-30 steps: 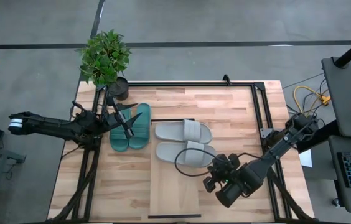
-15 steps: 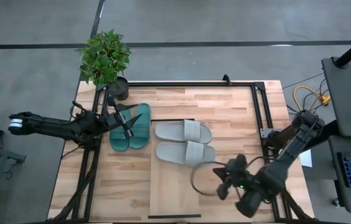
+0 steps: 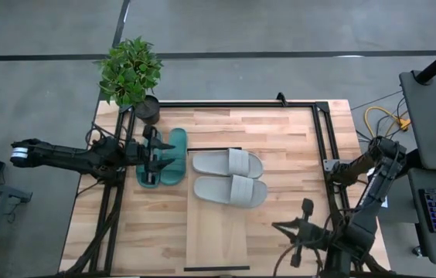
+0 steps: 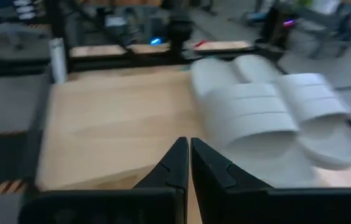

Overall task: Pick and place slides into the shelf
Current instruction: Put the left green slipper on the shelf

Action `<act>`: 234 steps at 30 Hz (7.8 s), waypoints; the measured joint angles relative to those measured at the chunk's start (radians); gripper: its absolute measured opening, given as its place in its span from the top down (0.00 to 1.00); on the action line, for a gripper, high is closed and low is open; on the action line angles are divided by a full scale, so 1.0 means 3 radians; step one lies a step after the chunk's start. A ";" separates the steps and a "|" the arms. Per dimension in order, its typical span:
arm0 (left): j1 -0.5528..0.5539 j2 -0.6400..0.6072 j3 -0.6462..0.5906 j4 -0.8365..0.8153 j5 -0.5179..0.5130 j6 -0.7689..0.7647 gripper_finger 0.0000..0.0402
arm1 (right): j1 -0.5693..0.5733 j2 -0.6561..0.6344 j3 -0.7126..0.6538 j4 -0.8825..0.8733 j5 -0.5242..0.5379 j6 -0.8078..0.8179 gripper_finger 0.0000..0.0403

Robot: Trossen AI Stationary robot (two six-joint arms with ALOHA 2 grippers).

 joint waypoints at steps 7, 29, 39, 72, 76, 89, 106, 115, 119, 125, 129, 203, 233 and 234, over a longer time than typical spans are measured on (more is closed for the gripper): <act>-0.0001 -0.0002 0.0000 0.0002 -0.0001 -0.0240 0.57 | -0.0196 -0.0007 -0.0005 0.1541 -0.1232 -0.1225 0.98; -0.0001 0.0076 -0.0046 -0.0023 -0.0003 -0.0310 0.57 | -0.2246 -0.1236 -0.1245 0.2585 -0.3471 -0.3669 0.98; -0.0001 0.0092 -0.0052 -0.0024 -0.0020 -0.0212 0.57 | -0.3539 -0.2792 -0.2369 0.3016 -0.4084 -0.4037 0.98; 0.0006 0.0171 0.1673 -0.4332 -0.0692 -0.0197 0.57 | -0.3557 -0.3274 -0.3170 0.3441 -0.4085 -0.3554 0.98; 0.0008 0.0259 0.1704 -0.4796 -0.0907 -0.0239 0.57 | -0.3557 -0.3274 -0.3170 0.3442 -0.4085 -0.3617 0.98; 0.0388 0.0769 0.1738 -0.5295 -0.0982 -0.0124 0.57 | -0.3557 -0.3274 -0.3170 0.3557 -0.4080 -0.3729 0.98; 0.0557 0.1456 0.1719 -0.5577 -0.0863 -0.0453 0.57 | -0.3557 -0.3274 -0.3170 0.3588 -0.4078 -0.3790 0.98; 0.0050 0.1522 0.1770 -0.5963 -0.1180 -0.0857 0.57 | -0.3557 -0.3274 -0.3170 0.3417 -0.4078 -0.3766 0.98; -0.0234 0.1529 0.1748 -0.6006 -0.1358 -0.1132 0.57 | -0.3557 -0.3274 -0.3170 0.3406 -0.4078 -0.3648 0.98; -0.0696 0.1608 0.1745 -0.6254 -0.1495 -0.1681 0.57 | -0.3559 -0.3274 -0.3170 0.3403 -0.4078 -0.3636 0.98; -0.0952 0.1746 0.1739 -0.6679 -0.1667 -0.2171 0.57 | -0.3559 -0.3274 -0.3170 0.3343 -0.4078 -0.3637 0.98; -0.1784 0.3137 0.1182 -0.6363 -0.2162 -0.4310 0.99 | -0.3557 -0.3274 -0.3170 0.3277 -0.4078 -0.3636 0.98; -0.1810 0.2065 0.2410 -0.7588 -0.2124 -0.3602 1.00 | -0.3557 -0.3274 -0.3170 0.3285 -0.4078 -0.3584 0.98; -0.1809 0.2019 0.2416 -0.7586 -0.2153 -0.3570 1.00 | -0.3557 -0.3274 -0.3170 0.3285 -0.4078 -0.3584 0.98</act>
